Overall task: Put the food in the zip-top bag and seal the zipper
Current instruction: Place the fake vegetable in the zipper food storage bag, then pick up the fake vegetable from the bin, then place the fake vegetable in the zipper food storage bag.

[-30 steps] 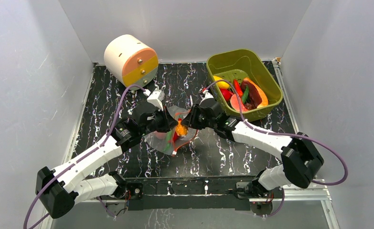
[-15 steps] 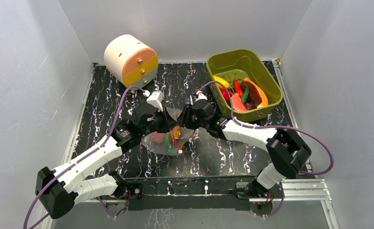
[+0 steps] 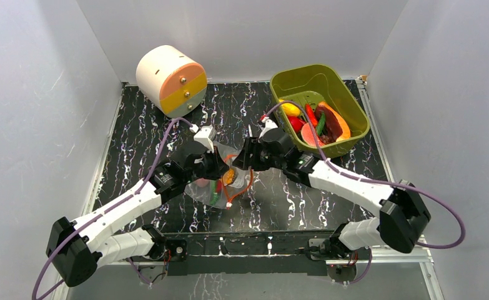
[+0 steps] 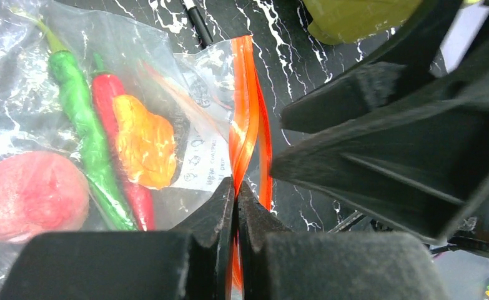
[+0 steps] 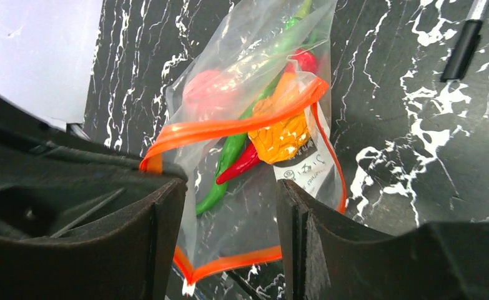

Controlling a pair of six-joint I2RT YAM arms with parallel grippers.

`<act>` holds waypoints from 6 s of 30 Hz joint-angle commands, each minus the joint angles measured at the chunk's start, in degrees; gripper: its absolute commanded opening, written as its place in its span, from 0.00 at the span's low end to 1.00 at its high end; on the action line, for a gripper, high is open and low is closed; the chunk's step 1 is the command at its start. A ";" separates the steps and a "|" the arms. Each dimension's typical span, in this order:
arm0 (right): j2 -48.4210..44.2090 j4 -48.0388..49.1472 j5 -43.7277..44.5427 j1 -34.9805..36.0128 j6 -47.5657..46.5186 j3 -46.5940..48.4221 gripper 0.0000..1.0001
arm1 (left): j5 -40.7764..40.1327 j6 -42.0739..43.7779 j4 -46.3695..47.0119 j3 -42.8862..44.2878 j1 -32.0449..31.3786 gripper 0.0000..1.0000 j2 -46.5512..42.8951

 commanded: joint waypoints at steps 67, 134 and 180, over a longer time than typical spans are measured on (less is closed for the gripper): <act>52.16 -24.59 34.68 -37.35 -48.95 63.20 0.59 | 4.09 13.43 -4.91 -1.82 -0.16 0.00 -9.35; 49.10 -49.55 38.87 -39.89 -26.30 61.20 0.22 | 4.32 12.57 -4.88 -2.41 -0.11 0.00 -11.99; 18.92 -42.20 37.53 -36.36 -29.38 57.96 0.12 | -1.84 3.78 -13.20 11.37 -0.20 0.00 -6.61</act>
